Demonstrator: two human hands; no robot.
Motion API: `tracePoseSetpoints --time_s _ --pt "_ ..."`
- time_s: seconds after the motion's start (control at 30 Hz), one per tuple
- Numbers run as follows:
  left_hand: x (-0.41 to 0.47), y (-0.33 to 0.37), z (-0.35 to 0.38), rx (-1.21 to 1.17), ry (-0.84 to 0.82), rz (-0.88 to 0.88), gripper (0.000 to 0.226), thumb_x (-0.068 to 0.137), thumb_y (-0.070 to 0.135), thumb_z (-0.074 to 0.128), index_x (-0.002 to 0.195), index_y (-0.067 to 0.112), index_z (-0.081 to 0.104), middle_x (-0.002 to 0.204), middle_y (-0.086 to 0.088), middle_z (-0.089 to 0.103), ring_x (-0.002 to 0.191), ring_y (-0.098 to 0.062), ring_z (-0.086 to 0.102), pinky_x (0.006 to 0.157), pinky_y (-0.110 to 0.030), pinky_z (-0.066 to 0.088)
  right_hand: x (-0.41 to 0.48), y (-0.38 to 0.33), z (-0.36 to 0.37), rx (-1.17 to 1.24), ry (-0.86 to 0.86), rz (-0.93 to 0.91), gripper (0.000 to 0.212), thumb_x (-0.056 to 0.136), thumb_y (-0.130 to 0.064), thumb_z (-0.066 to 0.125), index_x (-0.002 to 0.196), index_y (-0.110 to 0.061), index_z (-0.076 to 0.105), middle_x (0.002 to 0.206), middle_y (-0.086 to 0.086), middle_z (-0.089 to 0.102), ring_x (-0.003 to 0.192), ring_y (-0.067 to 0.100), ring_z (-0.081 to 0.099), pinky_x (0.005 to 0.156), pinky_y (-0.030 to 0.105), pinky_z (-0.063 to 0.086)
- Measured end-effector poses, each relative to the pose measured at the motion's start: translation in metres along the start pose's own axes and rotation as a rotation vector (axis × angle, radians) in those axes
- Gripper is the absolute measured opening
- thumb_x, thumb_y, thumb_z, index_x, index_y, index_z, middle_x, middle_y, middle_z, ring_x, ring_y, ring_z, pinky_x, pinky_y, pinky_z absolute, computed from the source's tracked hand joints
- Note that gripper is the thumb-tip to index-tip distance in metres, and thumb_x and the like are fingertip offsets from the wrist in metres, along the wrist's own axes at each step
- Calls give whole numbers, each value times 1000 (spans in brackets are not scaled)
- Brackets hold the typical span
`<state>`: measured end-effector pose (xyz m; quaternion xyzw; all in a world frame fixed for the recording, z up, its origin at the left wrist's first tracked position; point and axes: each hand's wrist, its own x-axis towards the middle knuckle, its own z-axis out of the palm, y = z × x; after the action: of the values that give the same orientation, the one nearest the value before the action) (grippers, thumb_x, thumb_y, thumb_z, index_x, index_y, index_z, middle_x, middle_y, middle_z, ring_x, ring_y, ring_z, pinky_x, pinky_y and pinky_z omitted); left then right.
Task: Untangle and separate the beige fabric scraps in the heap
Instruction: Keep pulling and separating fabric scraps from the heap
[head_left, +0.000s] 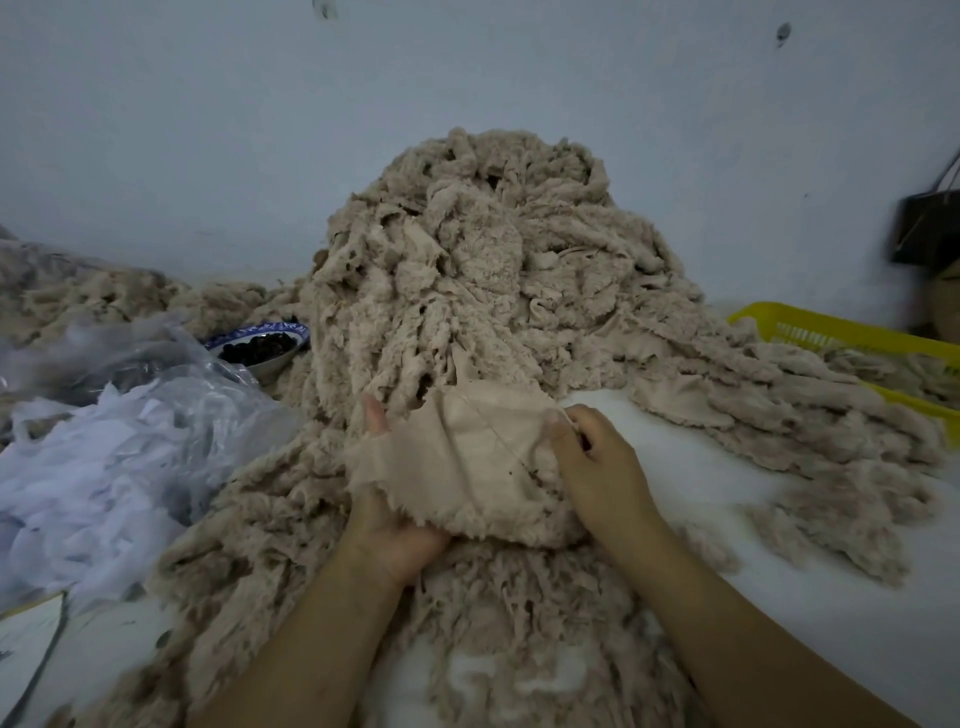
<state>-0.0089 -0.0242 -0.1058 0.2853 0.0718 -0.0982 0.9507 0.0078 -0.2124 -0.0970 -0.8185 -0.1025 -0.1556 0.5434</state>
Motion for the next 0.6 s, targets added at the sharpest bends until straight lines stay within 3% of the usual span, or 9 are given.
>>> tracePoseSetpoints --time_s 0.1,0.17,0.23,0.3,0.4,0.43,0.5,0.57,0.6 --pt "-9 -3 15 254 -200 -33 37 72 30 84 101 7 79 106 -14 75 98 -25 73 81 -40 60 2 0 -2 -2 71 -59 35 103 -32 46 74 -14 45 81 0 44 66 6 42 61 17 35" --pt "-3 -8 15 400 -100 -42 15 79 4 72 92 -2 77 97 -21 73 86 -27 73 74 -37 60 1 -1 1 -26 58 -120 32 103 -31 46 77 -12 47 83 1 44 68 9 43 62 21 35" --pt "2 -11 14 434 39 -7 17 82 -10 53 89 -8 69 98 -27 65 80 -33 66 71 -37 57 -1 -3 3 -37 17 -151 32 104 -30 46 78 -10 45 76 -2 41 63 10 38 58 24 32" --pt "1 -12 19 413 110 40 29 83 -14 43 89 -4 69 98 -24 65 77 -33 63 67 -36 53 -3 -4 3 -51 -5 -179 35 104 -29 45 74 -14 37 69 -6 35 59 8 32 55 25 28" --pt "0 -15 25 378 99 42 38 87 -14 38 82 -4 74 80 -22 72 65 -29 70 53 -35 59 -6 -5 9 -99 22 -143 36 105 -30 41 72 -19 33 69 -5 35 60 8 32 57 29 29" --pt "-1 -14 29 352 80 40 34 88 -12 40 84 -3 73 77 -21 70 64 -28 68 53 -36 60 -5 -5 11 -82 47 -96 35 105 -31 40 72 -19 35 70 -5 37 60 8 36 58 29 31" --pt "-6 -10 33 272 -27 46 28 82 -5 46 68 5 67 59 -8 58 52 -18 57 50 -28 57 6 3 4 -12 132 124 31 106 -32 37 79 -19 41 74 -2 45 64 7 44 57 27 34" --pt "-11 -4 36 192 -135 74 29 79 2 46 55 12 60 50 0 46 43 -12 48 47 -20 50 20 16 -14 -8 221 334 26 107 -29 33 89 -14 44 77 4 45 75 19 47 58 33 32" --pt "-13 -2 36 170 -149 92 30 78 3 45 53 12 59 49 1 45 41 -12 47 46 -19 49 23 23 -23 -40 238 355 26 107 -28 32 90 -11 44 76 5 44 77 24 46 57 34 30"
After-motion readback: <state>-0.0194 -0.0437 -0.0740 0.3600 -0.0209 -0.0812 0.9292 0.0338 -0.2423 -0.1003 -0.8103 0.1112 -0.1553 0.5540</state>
